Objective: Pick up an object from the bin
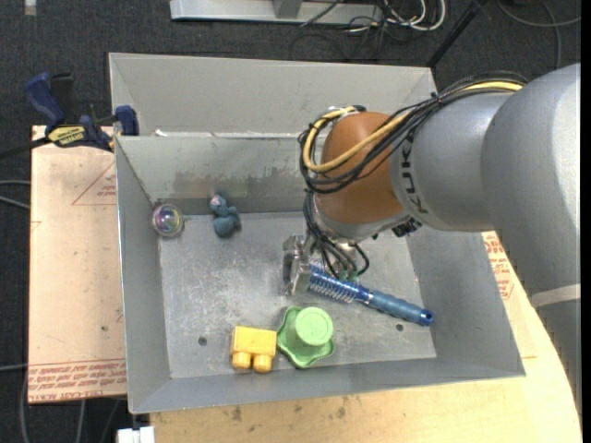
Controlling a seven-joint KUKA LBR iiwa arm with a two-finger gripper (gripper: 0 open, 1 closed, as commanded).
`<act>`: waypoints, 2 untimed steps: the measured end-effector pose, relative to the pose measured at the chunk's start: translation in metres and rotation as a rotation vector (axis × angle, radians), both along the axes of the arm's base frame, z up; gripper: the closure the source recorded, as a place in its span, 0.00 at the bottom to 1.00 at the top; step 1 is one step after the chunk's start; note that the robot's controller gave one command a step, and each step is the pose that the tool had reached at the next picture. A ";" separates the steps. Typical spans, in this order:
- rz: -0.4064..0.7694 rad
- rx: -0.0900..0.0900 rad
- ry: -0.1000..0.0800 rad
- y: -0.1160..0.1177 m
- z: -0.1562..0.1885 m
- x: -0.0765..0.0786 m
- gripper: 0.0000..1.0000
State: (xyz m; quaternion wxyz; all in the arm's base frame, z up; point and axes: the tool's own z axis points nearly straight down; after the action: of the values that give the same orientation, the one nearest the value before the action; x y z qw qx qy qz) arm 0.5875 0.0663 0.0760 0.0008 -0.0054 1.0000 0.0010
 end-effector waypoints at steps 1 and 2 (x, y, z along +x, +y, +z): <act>-0.359 0.000 -0.003 -0.005 0.062 -0.009 1.00; -0.359 0.000 0.000 -0.005 0.060 -0.009 0.00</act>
Offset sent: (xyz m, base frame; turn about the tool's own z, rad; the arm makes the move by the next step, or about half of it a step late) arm -0.0098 -0.0054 0.0608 0.3605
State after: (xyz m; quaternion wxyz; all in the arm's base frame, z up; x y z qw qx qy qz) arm 0.5783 0.0614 0.1365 0.0011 0.1732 0.9849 0.0008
